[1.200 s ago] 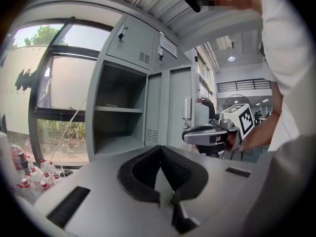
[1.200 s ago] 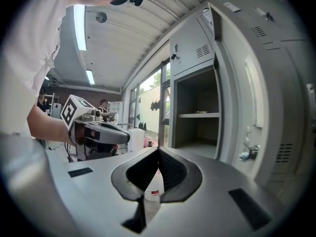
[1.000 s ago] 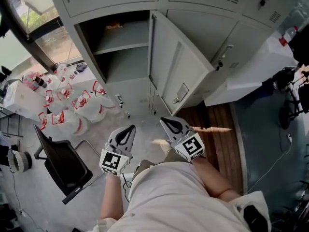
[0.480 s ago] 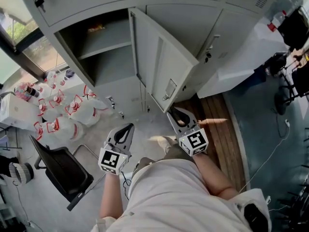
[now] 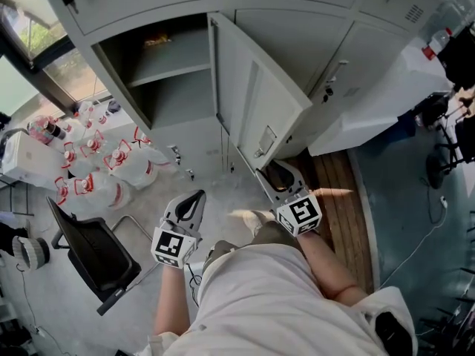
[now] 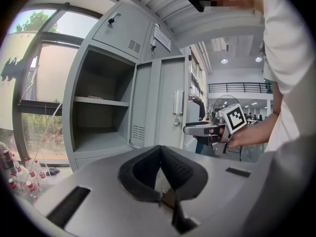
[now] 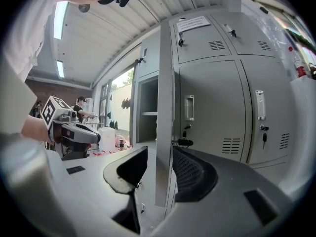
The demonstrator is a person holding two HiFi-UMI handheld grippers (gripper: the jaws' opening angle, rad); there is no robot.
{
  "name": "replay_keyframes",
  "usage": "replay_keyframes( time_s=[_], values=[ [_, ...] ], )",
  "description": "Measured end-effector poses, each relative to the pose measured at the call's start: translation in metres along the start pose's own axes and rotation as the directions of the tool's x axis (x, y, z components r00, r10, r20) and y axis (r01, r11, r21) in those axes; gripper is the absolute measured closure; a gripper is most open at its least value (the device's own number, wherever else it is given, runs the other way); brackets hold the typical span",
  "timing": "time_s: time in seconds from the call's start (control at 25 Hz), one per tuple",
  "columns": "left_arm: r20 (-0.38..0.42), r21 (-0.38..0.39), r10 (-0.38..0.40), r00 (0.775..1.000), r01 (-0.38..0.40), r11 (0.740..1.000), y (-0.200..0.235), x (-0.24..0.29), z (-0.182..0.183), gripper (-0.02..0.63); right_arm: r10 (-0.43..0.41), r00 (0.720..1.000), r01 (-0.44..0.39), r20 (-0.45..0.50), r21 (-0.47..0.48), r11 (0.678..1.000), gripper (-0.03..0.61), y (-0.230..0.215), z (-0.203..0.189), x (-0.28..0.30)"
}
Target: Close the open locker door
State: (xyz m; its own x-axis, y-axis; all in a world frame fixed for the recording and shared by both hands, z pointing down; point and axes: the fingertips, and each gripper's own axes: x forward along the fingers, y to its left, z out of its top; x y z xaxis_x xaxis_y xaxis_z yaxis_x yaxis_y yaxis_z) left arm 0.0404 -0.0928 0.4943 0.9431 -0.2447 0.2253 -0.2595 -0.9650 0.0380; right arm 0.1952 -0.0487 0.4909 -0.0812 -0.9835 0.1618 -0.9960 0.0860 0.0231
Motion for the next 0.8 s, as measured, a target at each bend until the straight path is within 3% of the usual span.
replay_keyframes(
  time_s=[0.52, 0.8],
  values=[
    [0.005, -0.012, 0.059, 0.998, -0.059, 0.998, 0.005, -0.012, -0.001, 0.611, 0.124, 0.992, -0.124, 0.006, -0.031, 0.992, 0.451, 0.028, 0.006, 0.018],
    [0.0, -0.032, 0.103, 0.995, -0.103, 0.994, 0.012, -0.028, -0.008, 0.611, 0.13, 0.991, -0.129, 0.022, -0.036, 0.991, 0.453, 0.048, 0.007, 0.026]
  ],
)
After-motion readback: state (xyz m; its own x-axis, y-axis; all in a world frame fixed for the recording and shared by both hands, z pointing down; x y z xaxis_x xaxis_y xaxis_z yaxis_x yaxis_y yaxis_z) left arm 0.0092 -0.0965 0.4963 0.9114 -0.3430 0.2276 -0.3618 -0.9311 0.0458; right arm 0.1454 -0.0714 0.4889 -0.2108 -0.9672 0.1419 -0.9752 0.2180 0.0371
